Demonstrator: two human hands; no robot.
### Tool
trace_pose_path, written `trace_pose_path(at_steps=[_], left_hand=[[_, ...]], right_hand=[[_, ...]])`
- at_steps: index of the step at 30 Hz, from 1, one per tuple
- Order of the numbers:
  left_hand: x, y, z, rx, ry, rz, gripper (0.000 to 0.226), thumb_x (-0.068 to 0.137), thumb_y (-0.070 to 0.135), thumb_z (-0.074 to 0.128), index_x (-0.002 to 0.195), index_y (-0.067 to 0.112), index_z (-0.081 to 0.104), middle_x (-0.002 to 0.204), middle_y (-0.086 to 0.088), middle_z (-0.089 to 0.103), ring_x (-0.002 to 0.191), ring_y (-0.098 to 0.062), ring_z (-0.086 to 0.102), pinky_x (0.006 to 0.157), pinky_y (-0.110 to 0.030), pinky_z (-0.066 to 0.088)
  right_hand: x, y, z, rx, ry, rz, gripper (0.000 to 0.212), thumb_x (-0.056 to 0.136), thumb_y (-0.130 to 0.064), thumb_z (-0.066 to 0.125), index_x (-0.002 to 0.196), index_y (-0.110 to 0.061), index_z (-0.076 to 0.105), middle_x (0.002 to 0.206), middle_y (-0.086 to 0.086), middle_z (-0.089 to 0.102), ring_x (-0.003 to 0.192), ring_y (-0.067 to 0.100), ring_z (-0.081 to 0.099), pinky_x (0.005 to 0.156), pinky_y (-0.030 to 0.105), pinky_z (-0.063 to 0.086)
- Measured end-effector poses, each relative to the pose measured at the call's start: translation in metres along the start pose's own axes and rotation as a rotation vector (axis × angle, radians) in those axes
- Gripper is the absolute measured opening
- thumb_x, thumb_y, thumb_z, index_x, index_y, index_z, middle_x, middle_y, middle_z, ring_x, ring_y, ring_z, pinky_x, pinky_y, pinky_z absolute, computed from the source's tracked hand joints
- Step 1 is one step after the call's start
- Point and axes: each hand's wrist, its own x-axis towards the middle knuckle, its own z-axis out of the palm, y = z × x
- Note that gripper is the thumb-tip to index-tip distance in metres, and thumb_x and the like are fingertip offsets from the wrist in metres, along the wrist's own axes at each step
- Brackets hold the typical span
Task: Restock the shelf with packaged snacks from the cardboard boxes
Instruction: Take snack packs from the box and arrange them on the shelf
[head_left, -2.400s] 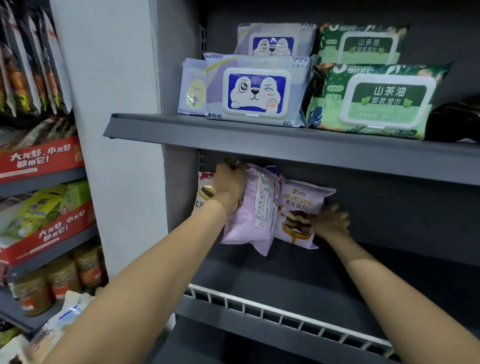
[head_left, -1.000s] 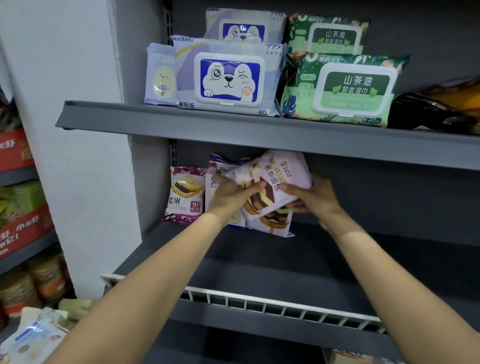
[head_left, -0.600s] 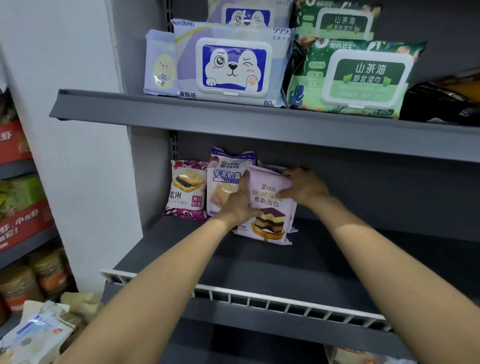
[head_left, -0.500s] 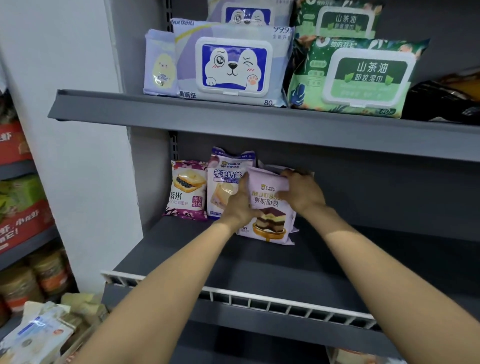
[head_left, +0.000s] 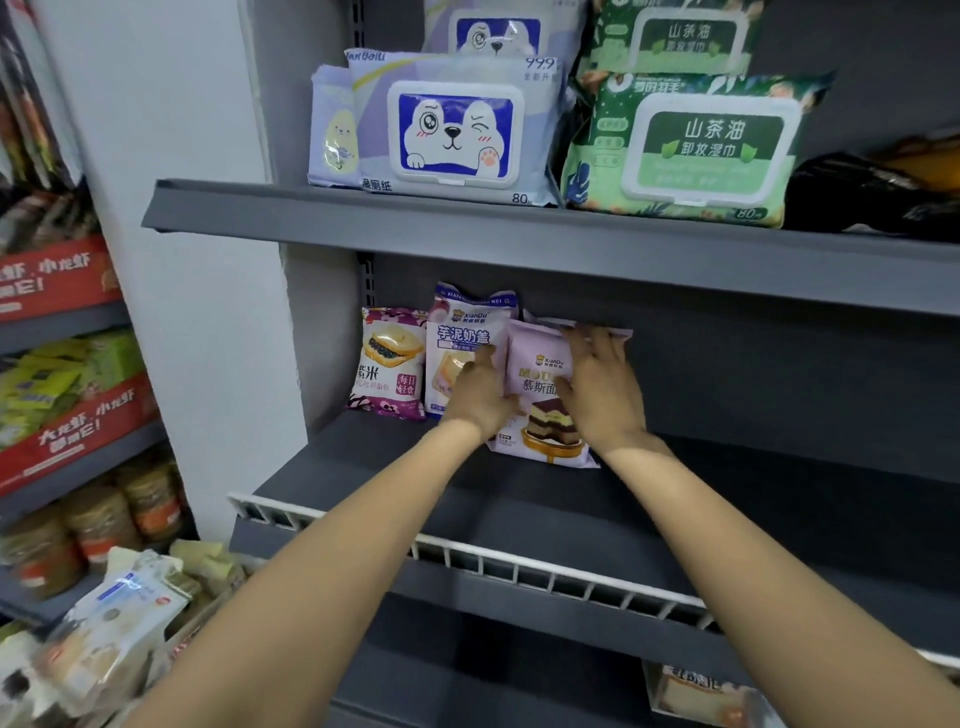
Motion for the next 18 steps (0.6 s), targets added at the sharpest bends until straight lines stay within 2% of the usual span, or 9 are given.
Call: trace_pose_path(at_steps=[3,5,8,9,12,15,18], left_hand=[[-0.029,0.001,-0.02,0.131,0.11,-0.012,0.047,0.087,0.005,0.054,0.133,0.007,0.042,0.127,-0.017,0.055,0.117,-0.035,0.053,0.097,-0.037,0.046],[-0.059,-0.003,-0.034,0.167,0.189,0.015,0.037,0.085,0.004,0.052,0.122,0.006,0.05,0.114,-0.02,0.061,0.107,-0.037,0.059,0.09,-0.042,0.049],[-0.116,-0.014,-0.055,0.287,0.306,-0.024,0.026,0.086,0.012,0.051,0.112,0.009,0.056,0.108,-0.016,0.065,0.1,-0.036,0.06,0.082,-0.044,0.05],[-0.136,-0.021,-0.062,0.307,0.331,-0.058,0.025,0.086,0.014,0.051,0.11,0.011,0.057,0.107,-0.013,0.066,0.1,-0.034,0.061,0.082,-0.043,0.05],[-0.2,-0.048,-0.081,0.337,0.396,-0.201,0.021,0.088,0.017,0.05,0.106,0.014,0.06,0.103,-0.009,0.068,0.097,-0.031,0.061,0.078,-0.04,0.051],[-0.268,-0.087,-0.098,0.363,0.421,-0.357,0.016,0.09,0.021,0.05,0.099,0.014,0.061,0.089,-0.005,0.067,0.087,-0.028,0.062,0.069,-0.035,0.049],[-0.339,-0.129,-0.11,0.394,0.411,-0.576,0.017,0.091,0.025,0.051,0.096,0.013,0.062,0.087,-0.004,0.065,0.084,-0.025,0.061,0.064,-0.033,0.048]], right_hand=[[-0.015,-0.023,-0.018,0.113,-0.156,-0.028,0.052,0.09,-0.003,0.052,0.14,-0.012,0.04,0.144,0.01,0.037,0.131,0.027,0.038,0.106,0.037,0.037],[-0.031,-0.044,-0.027,0.254,-0.274,-0.082,0.047,0.089,0.0,0.052,0.135,-0.011,0.048,0.137,0.012,0.045,0.123,0.029,0.047,0.103,0.038,0.041],[-0.065,-0.078,-0.031,0.458,-0.287,-0.193,0.036,0.089,0.001,0.051,0.12,-0.012,0.062,0.119,0.011,0.062,0.108,0.026,0.058,0.094,0.035,0.048],[-0.077,-0.091,-0.029,0.496,-0.311,-0.222,0.033,0.089,-0.001,0.052,0.116,-0.013,0.065,0.115,0.009,0.065,0.105,0.024,0.06,0.092,0.033,0.048],[-0.12,-0.133,-0.019,0.562,-0.443,-0.286,0.025,0.089,-0.009,0.053,0.108,-0.018,0.067,0.108,0.007,0.069,0.1,0.025,0.062,0.086,0.039,0.052],[-0.168,-0.176,-0.005,0.588,-0.607,-0.37,0.023,0.092,-0.012,0.051,0.109,-0.017,0.067,0.104,0.009,0.069,0.096,0.026,0.063,0.083,0.042,0.052],[-0.22,-0.222,0.017,0.624,-0.776,-0.469,0.022,0.093,-0.014,0.051,0.107,-0.017,0.067,0.111,0.006,0.067,0.098,0.024,0.062,0.085,0.04,0.052]])
